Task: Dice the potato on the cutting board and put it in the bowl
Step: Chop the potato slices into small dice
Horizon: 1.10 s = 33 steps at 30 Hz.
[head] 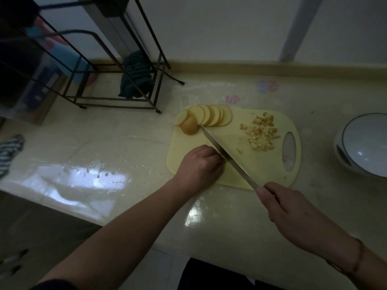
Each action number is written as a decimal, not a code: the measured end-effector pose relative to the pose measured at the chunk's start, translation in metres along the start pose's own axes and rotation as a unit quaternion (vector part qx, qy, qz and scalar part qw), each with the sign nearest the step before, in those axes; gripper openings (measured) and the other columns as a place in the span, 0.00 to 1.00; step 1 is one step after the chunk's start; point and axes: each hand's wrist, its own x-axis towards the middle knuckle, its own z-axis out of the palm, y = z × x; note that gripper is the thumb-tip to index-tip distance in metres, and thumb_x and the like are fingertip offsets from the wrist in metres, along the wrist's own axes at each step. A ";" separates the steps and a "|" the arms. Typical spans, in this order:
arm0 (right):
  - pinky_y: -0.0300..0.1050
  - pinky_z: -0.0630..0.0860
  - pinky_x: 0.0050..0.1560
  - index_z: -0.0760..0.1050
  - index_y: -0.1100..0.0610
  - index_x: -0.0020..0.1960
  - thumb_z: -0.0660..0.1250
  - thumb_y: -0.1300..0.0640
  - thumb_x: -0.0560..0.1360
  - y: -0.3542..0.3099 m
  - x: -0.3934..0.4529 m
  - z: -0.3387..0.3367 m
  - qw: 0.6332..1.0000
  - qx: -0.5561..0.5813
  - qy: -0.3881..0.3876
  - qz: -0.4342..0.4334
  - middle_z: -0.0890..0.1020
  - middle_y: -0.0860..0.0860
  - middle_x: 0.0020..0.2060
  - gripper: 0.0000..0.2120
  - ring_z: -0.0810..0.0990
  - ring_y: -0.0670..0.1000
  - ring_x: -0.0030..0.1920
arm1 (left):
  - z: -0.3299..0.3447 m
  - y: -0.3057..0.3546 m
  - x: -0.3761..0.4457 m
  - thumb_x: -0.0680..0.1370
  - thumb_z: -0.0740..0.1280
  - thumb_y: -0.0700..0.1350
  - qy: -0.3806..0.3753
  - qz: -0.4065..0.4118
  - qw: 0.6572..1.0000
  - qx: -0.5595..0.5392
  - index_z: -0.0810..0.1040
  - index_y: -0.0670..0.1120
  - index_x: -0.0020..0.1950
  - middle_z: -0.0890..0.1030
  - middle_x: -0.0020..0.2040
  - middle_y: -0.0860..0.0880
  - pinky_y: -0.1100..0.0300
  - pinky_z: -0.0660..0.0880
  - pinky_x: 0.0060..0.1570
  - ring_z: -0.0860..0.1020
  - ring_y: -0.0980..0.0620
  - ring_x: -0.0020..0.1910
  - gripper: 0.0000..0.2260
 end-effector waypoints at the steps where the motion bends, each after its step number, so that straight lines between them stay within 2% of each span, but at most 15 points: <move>1: 0.48 0.71 0.37 0.67 0.52 0.34 0.50 0.36 0.75 -0.001 0.002 0.001 1.000 -0.002 0.000 0.001 0.75 0.54 0.28 0.22 0.74 0.49 0.30 | 0.000 -0.001 0.000 0.74 0.72 0.40 -0.001 -0.001 1.000 -0.002 0.84 0.40 0.41 0.81 0.38 0.43 0.52 0.76 0.37 0.79 0.42 0.37 0.04; 4: 0.45 0.70 0.35 0.66 0.53 0.35 0.49 0.36 0.75 -0.002 0.012 0.007 1.000 -0.007 0.001 -0.005 0.74 0.53 0.27 0.23 0.74 0.49 0.30 | 0.000 -0.001 0.000 0.74 0.71 0.40 -0.001 -0.003 1.000 -0.009 0.84 0.40 0.40 0.81 0.38 0.42 0.52 0.76 0.37 0.79 0.42 0.37 0.05; 9: 0.47 0.71 0.37 0.67 0.55 0.36 0.50 0.39 0.77 -0.001 0.024 0.010 1.000 -0.016 -0.002 -0.009 0.75 0.52 0.28 0.22 0.74 0.46 0.30 | 0.000 0.001 0.001 0.75 0.69 0.40 0.013 0.005 1.000 -0.016 0.83 0.39 0.40 0.80 0.38 0.42 0.51 0.75 0.36 0.78 0.42 0.36 0.07; 19: 0.44 0.65 0.32 0.70 0.59 0.38 0.49 0.37 0.75 0.008 0.025 -0.020 0.999 -0.034 -0.007 -0.003 0.75 0.54 0.29 0.27 0.73 0.45 0.28 | -0.001 0.007 -0.002 0.77 0.68 0.41 0.022 0.005 0.999 -0.030 0.85 0.38 0.43 0.81 0.41 0.42 0.51 0.77 0.40 0.79 0.42 0.39 0.08; 24: 0.45 0.67 0.33 0.70 0.58 0.37 0.50 0.35 0.74 -0.004 0.018 -0.008 1.000 -0.003 -0.003 -0.024 0.74 0.53 0.27 0.27 0.72 0.45 0.27 | -0.005 0.008 -0.008 0.76 0.70 0.39 0.043 -0.019 0.999 -0.022 0.84 0.37 0.44 0.82 0.44 0.41 0.52 0.77 0.42 0.79 0.42 0.41 0.06; 33: 0.47 0.70 0.36 0.69 0.57 0.36 0.51 0.38 0.76 -0.007 0.015 -0.003 1.000 -0.014 -0.011 -0.024 0.75 0.55 0.28 0.25 0.72 0.47 0.29 | -0.005 0.009 -0.010 0.75 0.69 0.41 0.043 -0.032 0.999 -0.003 0.83 0.38 0.42 0.82 0.42 0.43 0.52 0.75 0.41 0.79 0.42 0.40 0.08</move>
